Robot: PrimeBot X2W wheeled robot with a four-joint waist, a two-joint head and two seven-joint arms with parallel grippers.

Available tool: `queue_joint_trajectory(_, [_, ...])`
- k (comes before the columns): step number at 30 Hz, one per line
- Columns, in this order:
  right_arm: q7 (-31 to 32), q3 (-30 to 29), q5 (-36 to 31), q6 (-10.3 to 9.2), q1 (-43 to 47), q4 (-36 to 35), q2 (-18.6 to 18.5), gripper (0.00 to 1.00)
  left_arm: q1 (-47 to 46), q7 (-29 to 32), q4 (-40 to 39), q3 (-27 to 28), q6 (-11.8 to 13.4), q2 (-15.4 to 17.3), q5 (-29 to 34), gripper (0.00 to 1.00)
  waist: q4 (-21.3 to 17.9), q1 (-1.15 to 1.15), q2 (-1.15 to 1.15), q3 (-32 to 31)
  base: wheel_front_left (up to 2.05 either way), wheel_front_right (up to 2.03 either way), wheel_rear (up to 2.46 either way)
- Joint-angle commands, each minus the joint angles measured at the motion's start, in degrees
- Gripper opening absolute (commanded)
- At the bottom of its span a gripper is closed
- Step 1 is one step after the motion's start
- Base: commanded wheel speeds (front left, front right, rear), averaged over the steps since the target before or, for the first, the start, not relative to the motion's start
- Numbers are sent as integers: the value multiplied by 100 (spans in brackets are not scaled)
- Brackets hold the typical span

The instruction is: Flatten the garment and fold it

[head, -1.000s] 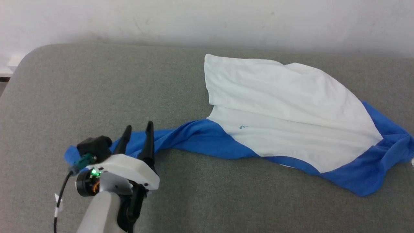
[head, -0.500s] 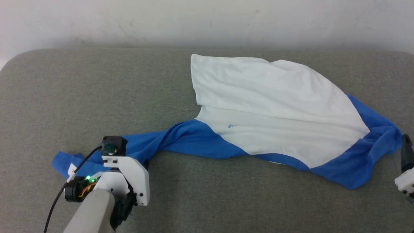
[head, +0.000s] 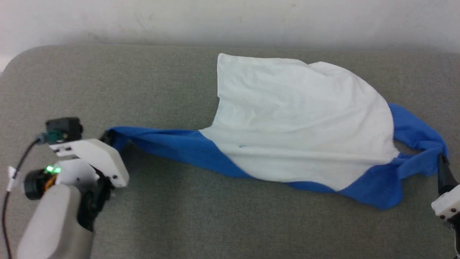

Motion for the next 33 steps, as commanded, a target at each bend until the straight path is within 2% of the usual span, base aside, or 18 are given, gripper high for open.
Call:
queue_joint_trajectory(1, [-37,61,21,-5,-24,-11,13,100,-205,46,-56,173,119,192,-10,0,2,0,0,81,0,0,0])
queue_joint_trajectory(6, [-15,256,2,-5,-182,-67,13,100,-612,234,221,613,395,601,-39,0,-137,0,0,305,0,0,0])
queue_joint_trajectory(10, [-3,340,-21,-5,-227,-117,14,100,-824,122,509,831,538,618,-122,0,-215,0,0,442,0,0,0])
queue_joint_trajectory(11, [-1,362,-23,-5,-234,-118,14,100,-879,66,617,884,554,577,-178,11,-238,0,0,470,0,0,0])
queue_joint_trajectory(12, [-2,381,-25,-5,-236,-116,14,100,-905,70,739,892,552,522,-232,45,-256,0,0,488,0,0,0])
queue_joint_trajectory(13, [-6,392,-22,-5,-233,-114,14,100,-928,65,839,874,537,466,-265,100,-263,0,0,499,0,0,0])
queue_joint_trajectory(18, [-10,427,-28,-5,-184,-104,14,100,-995,-55,939,809,493,242,-364,100,-217,0,0,438,0,0,0])
queue_joint_trajectory(23, [0,652,-67,-5,-182,-249,14,100,-868,-869,117,905,290,74,-408,100,-62,0,0,274,0,0,0])
queue_joint_trajectory(28, [251,1361,-80,-5,-357,-400,14,100,-301,-2104,-680,512,-145,-108,-9,100,127,0,0,192,0,0,0])
queue_joint_trajectory(33, [991,2379,-548,-5,-970,-176,14,100,263,-3059,-652,221,-272,-409,246,100,240,0,0,215,0,0,0])
